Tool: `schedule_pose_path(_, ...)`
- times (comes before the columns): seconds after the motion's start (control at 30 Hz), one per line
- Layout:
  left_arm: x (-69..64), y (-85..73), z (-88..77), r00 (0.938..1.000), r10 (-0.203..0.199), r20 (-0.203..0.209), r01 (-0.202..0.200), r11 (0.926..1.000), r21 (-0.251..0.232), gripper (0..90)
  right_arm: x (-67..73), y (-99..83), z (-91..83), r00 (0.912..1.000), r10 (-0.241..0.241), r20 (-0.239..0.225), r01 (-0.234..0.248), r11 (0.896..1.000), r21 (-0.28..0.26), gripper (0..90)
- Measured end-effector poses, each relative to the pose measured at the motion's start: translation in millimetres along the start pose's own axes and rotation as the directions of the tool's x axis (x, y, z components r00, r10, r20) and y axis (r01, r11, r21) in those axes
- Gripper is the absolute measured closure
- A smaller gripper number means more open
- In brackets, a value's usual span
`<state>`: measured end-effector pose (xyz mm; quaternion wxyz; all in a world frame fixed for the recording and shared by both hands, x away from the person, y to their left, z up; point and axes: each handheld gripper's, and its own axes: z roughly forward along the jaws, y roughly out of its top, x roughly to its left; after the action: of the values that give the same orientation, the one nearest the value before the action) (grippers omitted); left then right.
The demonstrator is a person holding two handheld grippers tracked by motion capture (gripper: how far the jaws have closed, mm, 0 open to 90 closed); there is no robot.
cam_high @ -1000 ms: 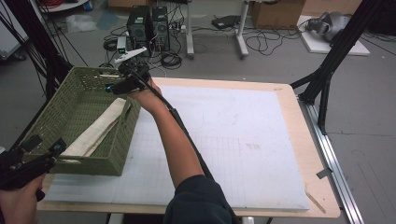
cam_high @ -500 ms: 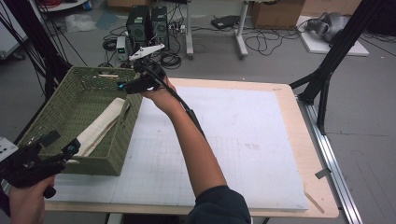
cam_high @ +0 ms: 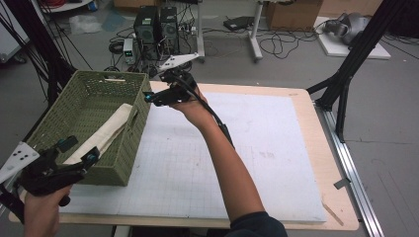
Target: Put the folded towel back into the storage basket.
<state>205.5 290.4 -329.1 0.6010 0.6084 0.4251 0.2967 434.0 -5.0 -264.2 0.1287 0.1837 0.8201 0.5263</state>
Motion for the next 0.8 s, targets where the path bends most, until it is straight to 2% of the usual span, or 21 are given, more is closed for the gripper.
schedule_pose_path(0.13,-6.3,-0.4,7.2,0.9993,-0.015,0.034,0.015,0.9999,-0.002,18.0,-0.4,-6.4,-13.6,0.9999,0.005,0.010,-0.005,1.000,-0.005,18.0)
schedule_pose_path(0.27,-16.1,-1.7,16.3,0.9976,-0.005,0.070,0.004,0.9999,0.010,18.0,0.3,-15.1,-29.8,0.9995,0.001,0.032,-0.001,1.000,-0.003,18.0)
schedule_pose_path(0.47,-28.8,-4.0,28.6,0.9926,0.003,0.121,-0.006,0.9997,0.025,18.0,2.8,-33.6,-66.6,0.9974,-0.003,0.072,0.006,0.999,-0.038,18.0)
schedule_pose_path(0.57,-33.9,-5.8,34.4,0.9894,-0.003,0.145,-0.001,0.9996,0.028,18.0,3.5,-42.9,-82.6,0.9964,0.011,0.084,-0.007,0.999,-0.043,18.0)
schedule_pose_path(0.7,-41.8,-7.8,41.9,0.9841,0.015,0.177,-0.021,0.9993,0.031,18.0,3.2,-56.9,-105.1,0.9950,0.018,0.099,-0.011,0.998,-0.064,18.0)
schedule_pose_path(0.8,-48.5,-9.7,47.5,0.9778,0.025,0.208,-0.033,0.9988,0.036,18.1,4.1,-70.4,-121.8,0.9932,0.033,0.111,-0.025,0.997,-0.069,18.0)
